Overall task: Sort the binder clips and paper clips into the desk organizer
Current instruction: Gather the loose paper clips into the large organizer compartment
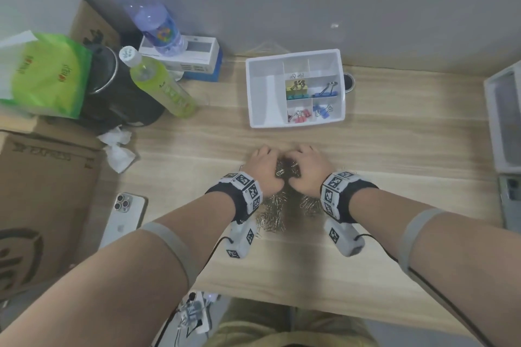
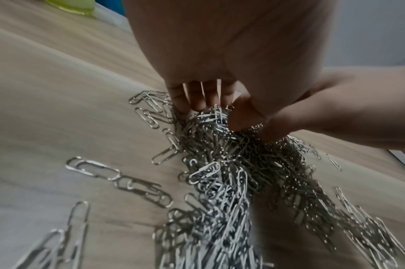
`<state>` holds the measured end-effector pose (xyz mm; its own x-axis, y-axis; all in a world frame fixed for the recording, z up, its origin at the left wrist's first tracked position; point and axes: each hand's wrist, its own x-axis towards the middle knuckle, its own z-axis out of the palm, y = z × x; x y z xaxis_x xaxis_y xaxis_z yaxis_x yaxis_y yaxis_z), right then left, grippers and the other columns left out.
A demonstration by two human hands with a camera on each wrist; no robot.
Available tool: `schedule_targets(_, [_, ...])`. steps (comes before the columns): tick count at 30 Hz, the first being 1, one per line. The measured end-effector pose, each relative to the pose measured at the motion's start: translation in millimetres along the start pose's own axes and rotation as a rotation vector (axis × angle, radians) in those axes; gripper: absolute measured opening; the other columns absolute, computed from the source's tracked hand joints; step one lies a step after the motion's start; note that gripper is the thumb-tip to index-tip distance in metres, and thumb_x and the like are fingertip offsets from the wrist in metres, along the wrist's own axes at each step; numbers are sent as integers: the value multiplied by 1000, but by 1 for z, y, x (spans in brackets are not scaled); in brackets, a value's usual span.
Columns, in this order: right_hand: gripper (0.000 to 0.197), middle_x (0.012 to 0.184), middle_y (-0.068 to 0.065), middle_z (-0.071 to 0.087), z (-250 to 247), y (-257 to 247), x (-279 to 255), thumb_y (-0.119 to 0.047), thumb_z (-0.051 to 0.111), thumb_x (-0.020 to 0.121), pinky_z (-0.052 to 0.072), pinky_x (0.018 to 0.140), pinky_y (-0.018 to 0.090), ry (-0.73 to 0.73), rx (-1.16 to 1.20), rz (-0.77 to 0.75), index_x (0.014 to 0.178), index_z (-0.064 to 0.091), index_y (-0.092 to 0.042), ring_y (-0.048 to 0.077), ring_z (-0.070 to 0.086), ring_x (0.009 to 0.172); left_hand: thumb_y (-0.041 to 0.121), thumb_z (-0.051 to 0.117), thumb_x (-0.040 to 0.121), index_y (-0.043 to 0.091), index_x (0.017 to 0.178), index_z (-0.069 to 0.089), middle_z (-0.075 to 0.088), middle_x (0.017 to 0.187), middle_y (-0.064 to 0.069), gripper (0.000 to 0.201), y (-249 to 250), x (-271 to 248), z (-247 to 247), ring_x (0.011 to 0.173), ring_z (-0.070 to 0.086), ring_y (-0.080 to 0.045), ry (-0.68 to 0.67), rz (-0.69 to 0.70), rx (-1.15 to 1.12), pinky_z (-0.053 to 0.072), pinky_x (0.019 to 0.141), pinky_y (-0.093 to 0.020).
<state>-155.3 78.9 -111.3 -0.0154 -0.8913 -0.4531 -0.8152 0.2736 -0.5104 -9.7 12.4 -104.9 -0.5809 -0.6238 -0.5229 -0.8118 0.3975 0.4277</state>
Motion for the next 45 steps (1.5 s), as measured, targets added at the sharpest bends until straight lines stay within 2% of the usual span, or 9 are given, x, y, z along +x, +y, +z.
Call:
schedule_targets(5, [53, 126, -1, 51, 4, -2, -21, -28, 65, 77, 38, 98, 31, -90, 53, -24, 129, 57, -24, 21, 48, 116, 23, 60, 68, 17, 117, 50, 45, 112, -2, 50, 0, -13, -1, 107, 46, -22, -85, -4, 38, 48, 92, -41])
schedule_targets(8, [46, 112, -3, 53, -4, 4, -30, -30, 63, 79, 44, 89, 29, 4, 86, 20, 125, 59, -24, 20, 55, 106, 25, 61, 70, 15, 118, 49, 45, 113, -3, 51, -5, -17, -10, 108, 45, -22, -11, -35, 78, 46, 94, -39])
schedule_targets(13, [60, 128, 9, 46, -20, 35, -44, -37, 62, 79, 43, 98, 40, 184, 37, 311, 132, 48, -12, 28, 44, 120, 27, 61, 71, 14, 127, 43, 42, 119, -6, 61, -22, -20, -29, 113, 39, -24, 82, -193, 154, 41, 101, -38])
schedule_targets(17, [64, 127, 11, 39, -20, 57, -59, -43, 61, 74, 42, 97, 44, 215, 38, 528, 129, 43, -14, 31, 35, 121, 33, 58, 73, 17, 131, 39, 38, 125, -8, 63, -24, -24, -27, 117, 36, -26, 50, -294, 140, 43, 99, -43])
schedule_targets(22, [55, 122, 6, 38, -4, 56, -64, -35, 62, 74, 37, 102, 41, 156, 84, 364, 126, 47, -29, 28, 33, 119, 25, 62, 69, 23, 135, 36, 37, 125, -6, 71, -14, -32, -12, 118, 34, -24, 44, -232, 104, 43, 98, -41])
schedule_targets(26, [67, 128, 5, 39, 7, 32, -56, -28, 64, 73, 38, 101, 39, 118, 107, 262, 137, 42, -25, 25, 33, 122, 26, 65, 71, 23, 136, 40, 39, 126, -5, 70, -1, -37, 5, 119, 34, -23, 28, -113, 116, 38, 104, -41])
schedule_targets(35, [63, 137, 4, 42, 10, 17, -56, -33, 67, 76, 36, 107, 41, 3, 77, 111, 136, 48, -26, 25, 34, 131, 37, 65, 71, 27, 134, 43, 41, 118, -1, 67, 4, -42, 9, 110, 38, -18, -63, 78, 180, 42, 98, -39])
schedule_targets(40, [89, 134, 4, 37, -11, 45, -77, -38, 81, 65, 40, 104, 43, 98, 89, 291, 141, 37, -23, 24, 36, 127, 45, 76, 62, 18, 140, 32, 39, 132, -5, 94, -17, -55, -9, 123, 38, -23, -12, -109, 280, 43, 104, -42])
schedule_targets(45, [114, 125, 1, 33, -14, 75, -101, -44, 88, 38, 49, 94, 37, -43, -93, 306, 136, 34, -29, 23, 46, 112, 46, 92, 42, 17, 130, 29, 44, 116, -5, 111, -33, -76, -22, 102, 56, -28, -196, -360, 323, 54, 85, -43])
